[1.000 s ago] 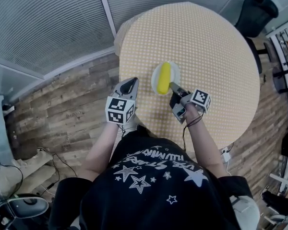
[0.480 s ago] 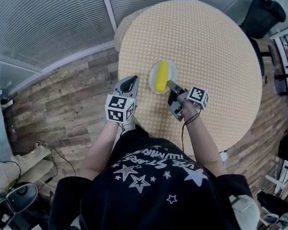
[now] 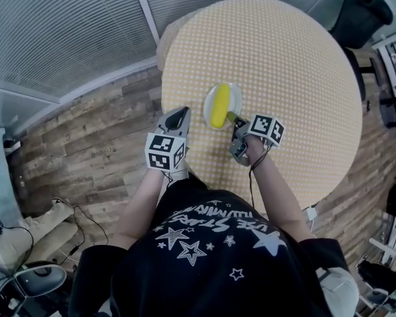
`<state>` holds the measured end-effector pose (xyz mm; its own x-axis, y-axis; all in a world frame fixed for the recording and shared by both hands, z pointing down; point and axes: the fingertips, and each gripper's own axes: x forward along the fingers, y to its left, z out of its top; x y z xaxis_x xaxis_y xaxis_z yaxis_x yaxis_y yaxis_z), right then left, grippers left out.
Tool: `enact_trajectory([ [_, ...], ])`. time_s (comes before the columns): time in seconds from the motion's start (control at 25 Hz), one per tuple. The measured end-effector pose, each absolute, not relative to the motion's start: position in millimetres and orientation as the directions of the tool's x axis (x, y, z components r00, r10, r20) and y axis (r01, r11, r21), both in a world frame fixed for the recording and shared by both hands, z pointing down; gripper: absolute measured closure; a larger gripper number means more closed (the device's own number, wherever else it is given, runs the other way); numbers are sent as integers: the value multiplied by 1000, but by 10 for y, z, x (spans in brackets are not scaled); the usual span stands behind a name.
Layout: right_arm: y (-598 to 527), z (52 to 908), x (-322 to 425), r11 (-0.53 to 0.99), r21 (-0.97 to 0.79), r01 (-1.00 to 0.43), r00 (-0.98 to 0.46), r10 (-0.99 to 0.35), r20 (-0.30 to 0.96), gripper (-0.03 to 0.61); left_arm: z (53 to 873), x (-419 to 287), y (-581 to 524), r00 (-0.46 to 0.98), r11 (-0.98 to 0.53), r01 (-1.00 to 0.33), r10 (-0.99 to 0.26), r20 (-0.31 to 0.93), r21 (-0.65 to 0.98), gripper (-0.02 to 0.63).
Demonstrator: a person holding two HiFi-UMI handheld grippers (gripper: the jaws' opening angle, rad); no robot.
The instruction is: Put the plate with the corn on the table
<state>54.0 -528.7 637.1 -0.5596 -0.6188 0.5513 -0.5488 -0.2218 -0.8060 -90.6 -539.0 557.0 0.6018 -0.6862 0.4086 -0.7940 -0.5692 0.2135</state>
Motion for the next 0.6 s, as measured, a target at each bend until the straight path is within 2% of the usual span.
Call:
enact_trajectory([
  [0.24,-5298,6358,552,-180,-750,-636,-528,-607,594,503,5551,-910,-5376,602,-570,-794,-690,402,212,606],
  [0.4,-5249,6331,644,-192,-744,-640,-499,-633,592,450,5525,-960,-5312,594,-561,-801,-700,397,209,606],
  [0.6,-5169,6180,832,-184,-755,-629,-453,-702,549,448,5449,-1000,-5220,585,-559,-807,-717,379,190,606],
])
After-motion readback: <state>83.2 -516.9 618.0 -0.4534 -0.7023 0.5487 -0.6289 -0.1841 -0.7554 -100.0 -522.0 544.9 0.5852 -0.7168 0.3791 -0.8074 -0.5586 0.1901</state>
